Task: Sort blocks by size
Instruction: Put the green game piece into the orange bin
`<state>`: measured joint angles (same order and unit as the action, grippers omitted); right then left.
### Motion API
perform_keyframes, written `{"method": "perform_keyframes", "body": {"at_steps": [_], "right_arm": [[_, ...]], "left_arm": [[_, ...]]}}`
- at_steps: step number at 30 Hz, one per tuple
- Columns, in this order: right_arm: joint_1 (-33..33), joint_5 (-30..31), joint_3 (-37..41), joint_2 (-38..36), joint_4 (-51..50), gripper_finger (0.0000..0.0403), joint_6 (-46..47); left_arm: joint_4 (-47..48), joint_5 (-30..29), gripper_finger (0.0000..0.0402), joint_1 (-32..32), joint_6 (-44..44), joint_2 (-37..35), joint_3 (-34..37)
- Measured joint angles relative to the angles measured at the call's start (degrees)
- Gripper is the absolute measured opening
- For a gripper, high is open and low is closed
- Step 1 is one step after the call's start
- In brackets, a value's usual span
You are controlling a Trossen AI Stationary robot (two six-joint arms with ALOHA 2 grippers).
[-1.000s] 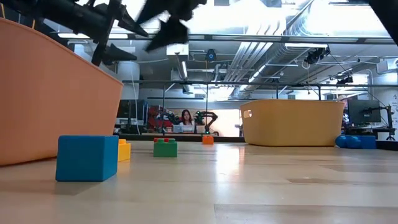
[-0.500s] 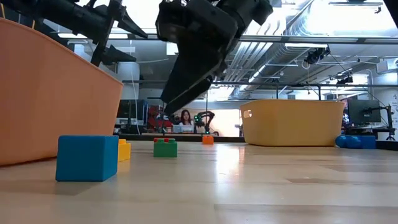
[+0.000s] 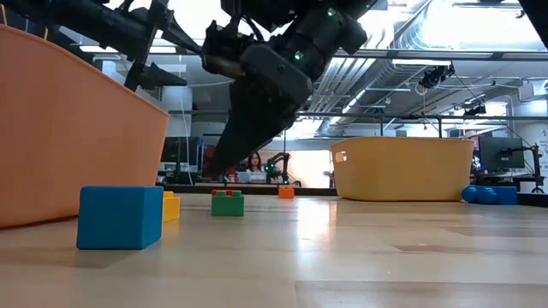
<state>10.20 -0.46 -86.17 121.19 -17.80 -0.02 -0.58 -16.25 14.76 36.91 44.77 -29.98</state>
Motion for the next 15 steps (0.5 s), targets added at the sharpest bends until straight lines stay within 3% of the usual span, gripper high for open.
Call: {"method": "perform_keyframes", "body": {"at_steps": [15], "right_arm": [[0.1, 0.7, 0.0, 0.0, -6.6, 0.019, 0.0]], "left_arm": [[2.4, 0.0, 0.0351, 0.0, 0.4, 0.0, 0.0]]}}
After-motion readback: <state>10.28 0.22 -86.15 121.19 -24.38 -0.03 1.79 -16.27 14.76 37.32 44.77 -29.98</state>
